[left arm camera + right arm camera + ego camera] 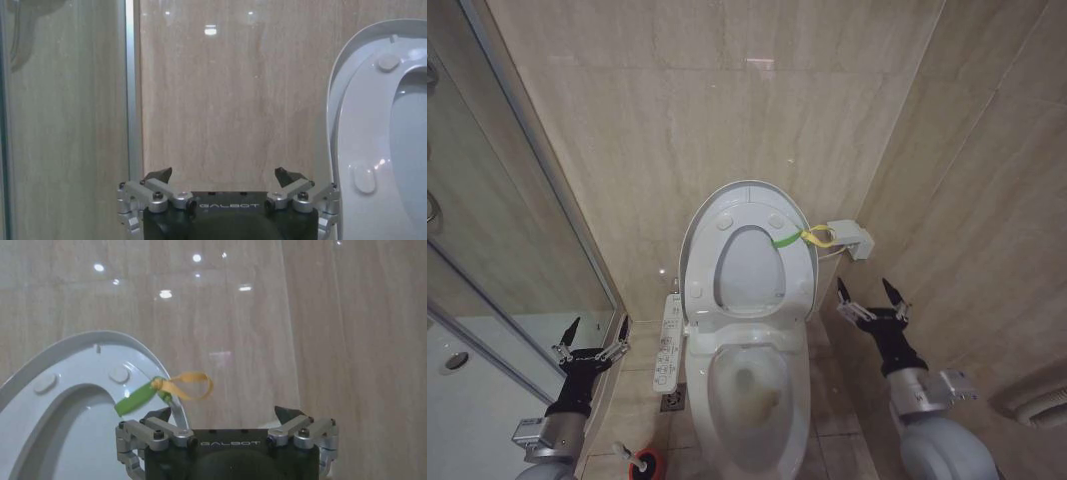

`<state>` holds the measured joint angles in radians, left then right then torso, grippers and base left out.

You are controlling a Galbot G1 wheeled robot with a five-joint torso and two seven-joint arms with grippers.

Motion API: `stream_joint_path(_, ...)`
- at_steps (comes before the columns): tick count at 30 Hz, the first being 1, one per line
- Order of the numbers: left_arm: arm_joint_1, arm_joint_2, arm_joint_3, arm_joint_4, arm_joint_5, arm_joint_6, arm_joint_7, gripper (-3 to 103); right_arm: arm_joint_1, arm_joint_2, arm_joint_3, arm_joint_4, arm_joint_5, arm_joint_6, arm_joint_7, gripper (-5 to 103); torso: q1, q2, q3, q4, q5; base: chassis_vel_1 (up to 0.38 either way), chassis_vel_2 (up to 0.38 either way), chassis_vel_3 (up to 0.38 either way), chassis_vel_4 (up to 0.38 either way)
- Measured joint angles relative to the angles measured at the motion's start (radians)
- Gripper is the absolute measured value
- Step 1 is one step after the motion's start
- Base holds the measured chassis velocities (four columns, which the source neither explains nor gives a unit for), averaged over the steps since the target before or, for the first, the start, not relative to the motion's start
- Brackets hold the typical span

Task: Open the toilet lid, clean the toilet bowl with a toilet brush, close the toilet lid, and flush.

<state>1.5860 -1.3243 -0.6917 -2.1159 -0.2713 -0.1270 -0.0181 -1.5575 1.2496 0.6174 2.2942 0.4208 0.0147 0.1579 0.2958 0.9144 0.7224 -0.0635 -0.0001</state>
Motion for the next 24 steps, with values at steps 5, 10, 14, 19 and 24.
stream_joint_path(5, 0.0, 0.0, 0.0, 0.0, 0.0, 0.0, 0.0, 100, -0.093, 0.043, 0.033, 0.019, -0.054, 0.068, -0.057, 100, 0.0, 0.0, 0.0, 0.0001, 0.0, 0.0, 0.0, 0.0, 0.0)
stream_joint_path(10, 0.0, 0.0, 0.0, 0.0, 0.0, 0.0, 0.0, 100, -0.196, 0.087, 0.064, 0.037, -0.08, 0.122, -0.162, 100, 0.0, 0.0, 0.0, -0.0002, 0.0, 0.0, 0.0, 0.0, 0.0)
stream_joint_path(14, 0.0, 0.0, 0.0, 0.0, 0.0, 0.0, 0.0, 100, -0.232, 0.115, 0.094, 0.036, -0.082, 0.143, -0.249, 100, 0.0, 0.0, 0.0, 0.0, 0.0001, 0.0, 0.0, 0.0, 0.0)
stream_joint_path(19, 0.0, 0.0, 0.0, 0.0, 0.0, 0.0, 0.0, 100, -0.27, 0.141, 0.108, 0.076, -0.081, 0.117, -0.28, 100, 0.0, 0.0, 0.0, 0.0, -0.0001, 0.0, 0.0, 0.0, 0.0)
stream_joint_path(24, 0.0, 0.0, 0.0, 0.0, 0.0, 0.0, 0.0, 100, -0.288, 0.162, 0.107, 0.093, -0.08, 0.112, -0.271, 100, 0.0, 0.0, 0.0, 0.0, -0.0001, 0.0, 0.0, 0.0, 0.0)
